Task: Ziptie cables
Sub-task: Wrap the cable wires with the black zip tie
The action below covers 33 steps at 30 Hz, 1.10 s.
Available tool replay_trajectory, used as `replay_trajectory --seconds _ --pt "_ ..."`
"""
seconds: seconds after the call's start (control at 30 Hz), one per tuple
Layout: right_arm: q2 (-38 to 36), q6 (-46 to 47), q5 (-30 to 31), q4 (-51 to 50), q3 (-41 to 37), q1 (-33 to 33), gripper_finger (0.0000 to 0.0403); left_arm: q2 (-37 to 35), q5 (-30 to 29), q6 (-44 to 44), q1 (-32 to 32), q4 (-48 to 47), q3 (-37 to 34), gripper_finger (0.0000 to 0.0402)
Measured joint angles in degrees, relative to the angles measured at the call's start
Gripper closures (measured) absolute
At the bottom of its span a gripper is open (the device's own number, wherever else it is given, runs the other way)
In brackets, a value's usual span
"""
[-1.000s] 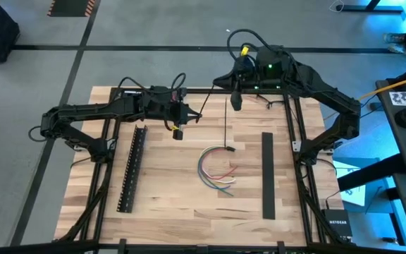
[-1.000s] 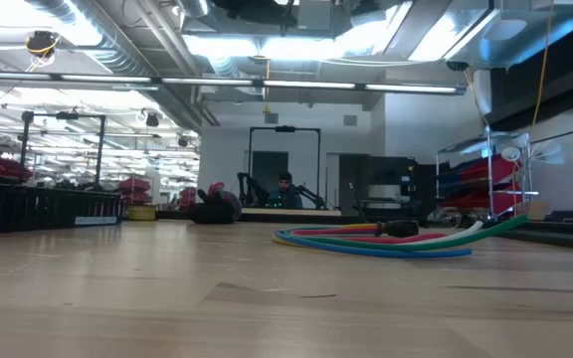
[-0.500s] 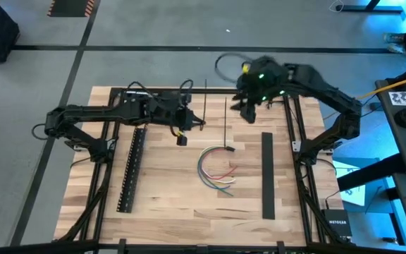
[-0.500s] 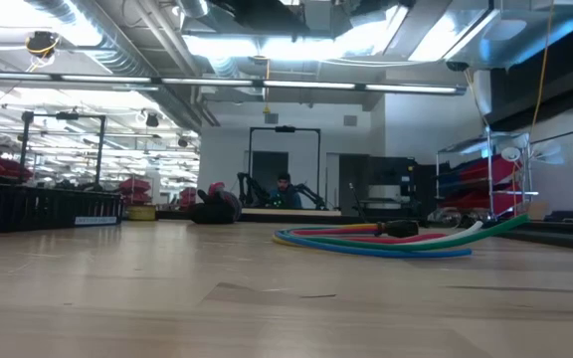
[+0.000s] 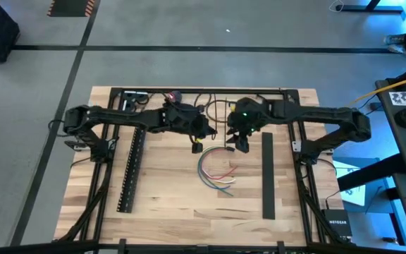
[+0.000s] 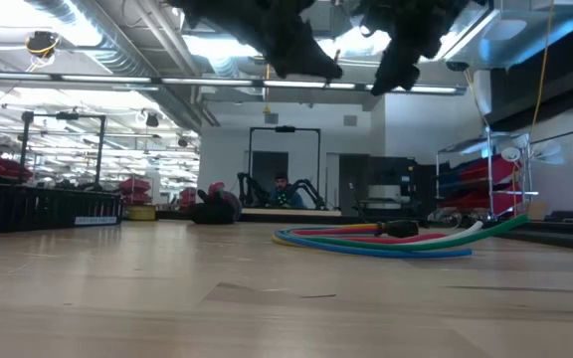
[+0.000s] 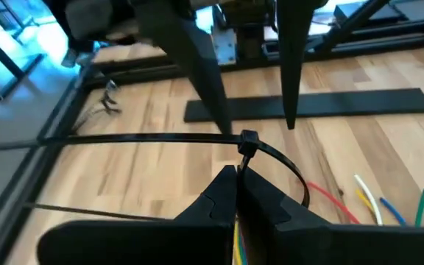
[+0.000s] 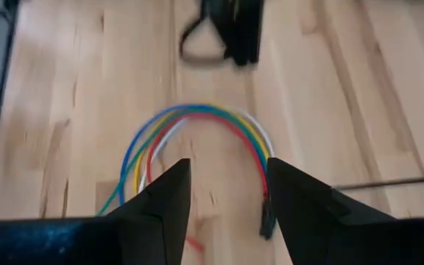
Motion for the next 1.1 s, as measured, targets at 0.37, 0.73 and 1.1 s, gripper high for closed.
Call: replay_trajectory --seconds 0.37,0.73,1.1 --pt "-8.76 14.67 2.18 26.20 -15.66 0.28 0.0230 5.77 -5.02 -4.50 -1.72 8.57 0.02 0.0400" --pt "-3.91 22.26 5.49 32.91 -16.60 0.26 0.0246 6.72 -5.01 -0.92 -1.43 7.72 -0.07 0.0400" --pt "-3.48 20.61 7.55 32.76 -16.49 0.19 0.0389 6.75 -5.07 0.14 -0.85 6.87 -0.13 0.0400"
